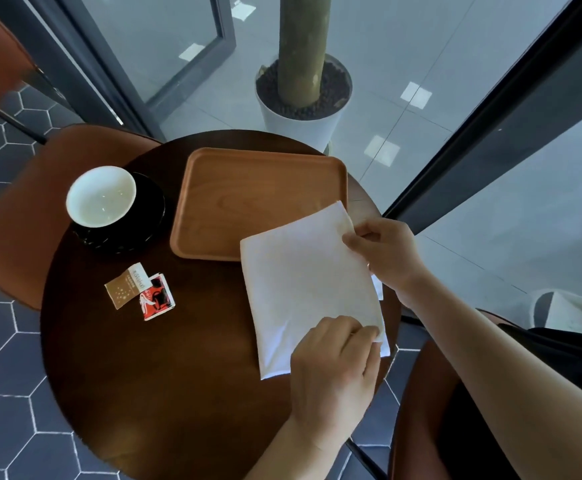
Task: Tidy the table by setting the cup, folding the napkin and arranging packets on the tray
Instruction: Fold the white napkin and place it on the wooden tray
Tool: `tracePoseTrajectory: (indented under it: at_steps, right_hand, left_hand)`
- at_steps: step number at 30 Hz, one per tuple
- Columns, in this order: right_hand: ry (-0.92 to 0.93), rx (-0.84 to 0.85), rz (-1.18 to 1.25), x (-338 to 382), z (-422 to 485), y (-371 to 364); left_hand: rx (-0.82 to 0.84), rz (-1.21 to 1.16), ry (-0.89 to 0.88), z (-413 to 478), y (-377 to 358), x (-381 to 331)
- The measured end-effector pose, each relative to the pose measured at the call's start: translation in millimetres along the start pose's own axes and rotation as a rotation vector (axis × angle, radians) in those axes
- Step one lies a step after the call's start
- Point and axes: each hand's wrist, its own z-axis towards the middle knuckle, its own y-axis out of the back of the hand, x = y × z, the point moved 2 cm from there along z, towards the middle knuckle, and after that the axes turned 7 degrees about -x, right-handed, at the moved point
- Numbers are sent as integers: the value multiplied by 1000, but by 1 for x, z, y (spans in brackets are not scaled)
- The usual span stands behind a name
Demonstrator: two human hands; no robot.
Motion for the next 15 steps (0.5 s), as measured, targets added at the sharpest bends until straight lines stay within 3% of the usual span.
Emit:
tracePoseTrajectory:
  at_steps: [8,15]
  right_hand:
    - [19,-110,-62,-36,2,9]
    - [18,-111,-100,-50,6,6]
  left_hand:
    - [90,-14,-38,-7,-27,-6]
    - [128,31,-60,-13,-39,-2]
